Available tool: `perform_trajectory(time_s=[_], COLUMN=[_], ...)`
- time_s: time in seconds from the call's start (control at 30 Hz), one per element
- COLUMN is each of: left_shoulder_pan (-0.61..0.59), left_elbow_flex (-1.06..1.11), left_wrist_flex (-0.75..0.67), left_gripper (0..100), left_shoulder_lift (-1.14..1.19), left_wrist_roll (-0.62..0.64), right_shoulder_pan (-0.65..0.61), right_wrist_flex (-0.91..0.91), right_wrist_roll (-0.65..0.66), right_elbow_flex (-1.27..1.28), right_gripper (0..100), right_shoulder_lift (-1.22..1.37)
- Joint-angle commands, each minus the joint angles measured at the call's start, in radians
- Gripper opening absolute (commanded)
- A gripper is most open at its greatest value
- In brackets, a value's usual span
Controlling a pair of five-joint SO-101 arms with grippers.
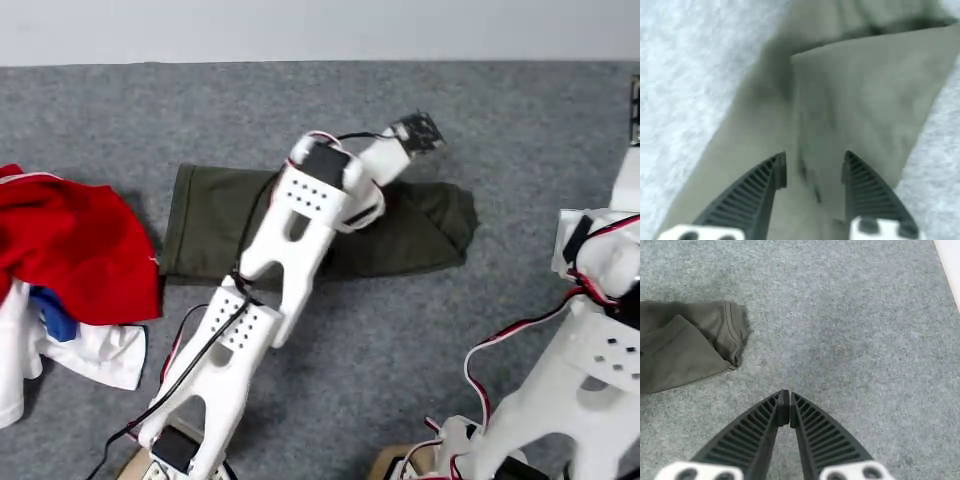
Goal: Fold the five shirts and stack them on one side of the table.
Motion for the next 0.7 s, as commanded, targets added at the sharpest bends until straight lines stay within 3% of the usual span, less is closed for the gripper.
perform_trajectory(time_s=[0.0,0.33,0.67], left_shoulder_pan=[-0.020,-0.025,-0.008], left_elbow_flex=[0.001,0.128,0.134], left_wrist_flex=[0.023,0.023,0.023], left_gripper=[18,15,13], left_shoulder_lift=[-0.029,0.069,-0.183], left_wrist_roll=[0.008,0.008,0.009], right_shoulder_pan=[0.008,0.013,0.010], right_wrist_flex=[0.039,0.039,0.039], right_wrist_roll=[-0.003,-0.003,-0.003], right_elbow_flex=[-0.005,-0.005,-0.005], right_gripper=[1.0,1.0,1.0], right_shoulder_lift=[-0.025,-0.025,-0.025])
